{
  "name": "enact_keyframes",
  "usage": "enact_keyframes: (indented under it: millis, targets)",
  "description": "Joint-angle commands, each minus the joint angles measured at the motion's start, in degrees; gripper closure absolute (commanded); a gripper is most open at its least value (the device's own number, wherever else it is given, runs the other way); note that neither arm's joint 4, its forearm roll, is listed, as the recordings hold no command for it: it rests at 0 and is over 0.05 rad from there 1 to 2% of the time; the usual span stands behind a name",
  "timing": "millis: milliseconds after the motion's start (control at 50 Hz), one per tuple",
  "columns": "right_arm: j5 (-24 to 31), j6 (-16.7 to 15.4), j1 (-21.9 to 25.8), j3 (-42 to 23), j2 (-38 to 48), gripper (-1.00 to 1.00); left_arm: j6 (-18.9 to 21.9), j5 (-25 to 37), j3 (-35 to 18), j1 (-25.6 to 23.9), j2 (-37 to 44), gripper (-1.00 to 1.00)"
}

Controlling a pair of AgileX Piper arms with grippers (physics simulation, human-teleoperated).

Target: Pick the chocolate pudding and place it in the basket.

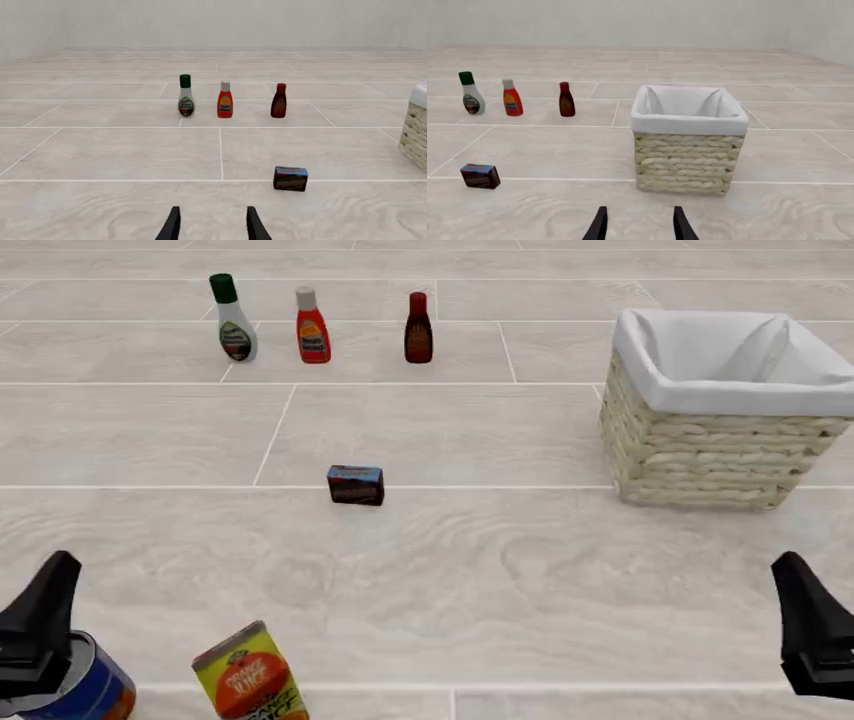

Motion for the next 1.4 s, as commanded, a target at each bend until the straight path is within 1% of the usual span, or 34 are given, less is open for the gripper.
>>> enact_keyframes:
  millis: [20,140,320,380,460,520,540,640,680,740,800,960,1100,1140,1240,1400]
  targets:
    - [-0.01,1.02,0.18,-0.09,0.01,-1.0,0.02,-0.07,-0.15,0.0,0.26,-1.0]
    - [-0.36,-0.28,0.95,-0.09,-0.03,-1.0,0.02,-0.06,-0.15,-0.01,0.26,-1.0]
    - [-0.42,-0.97,2.28,-0.58,-0.04,-1.0,-0.02,-0.07,-0.15,0.0,0.26,-1.0]
    - [-0.22,-3.8,2.35,-0.49,-0.03,-1.0,0.03,-0.06,-0.15,0.0,0.27,-1.0]
    - [0.86,-3.68,3.41,-1.15,0.14,-1.0,-0.01,-0.07,-0.15,0.01,0.25,-1.0]
    - [-1.95,-4.36,3.56,-1.06,3.63,-1.0,0.01,-0.06,-0.15,0.0,0.27,-1.0]
    - [-3.29,-5.04,3.99,-0.99,4.42,-1.0,0.02,-0.07,-0.15,0.0,0.26,-1.0]
    - [-6.64,-6.14,4.93,-1.17,7.4,-1.0,0.02,-0.07,-0.15,0.01,0.26,-1.0]
    - [-8.36,-6.14,4.62,-1.48,9.37,-1.0,0.0,-0.07,-0.15,0.0,0.25,-1.0]
    - [-9.45,-6.4,5.06,-1.53,10.02,-1.0,0.02,-0.06,-0.15,0.02,0.28,-1.0]
    - [-11.04,-6.05,5.03,-2.03,12.41,-1.0,-0.01,-0.07,-0.15,0.02,0.25,-1.0]
    - [-15.02,-6.48,6.83,-2.61,16.52,-1.0,0.0,-0.06,-0.15,0.01,0.27,-1.0]
    - [-16.81,-5.67,8.33,-4.0,20.4,-1.0,-0.01,-0.07,-0.15,0.0,0.25,-1.0]
    - [-17.73,-5.77,9.14,-4.46,22.5,-1.0,0.03,-0.07,-0.15,0.0,0.26,-1.0]
    - [-19.02,-5.71,10.34,-5.06,24.27,-1.0,-0.01,-0.07,-0.15,0.0,0.25,-1.0]
    - [-22.55,-5.16,11.82,-6.32,29.53,-1.0,0.02,-0.07,-0.15,0.01,0.26,-1.0]
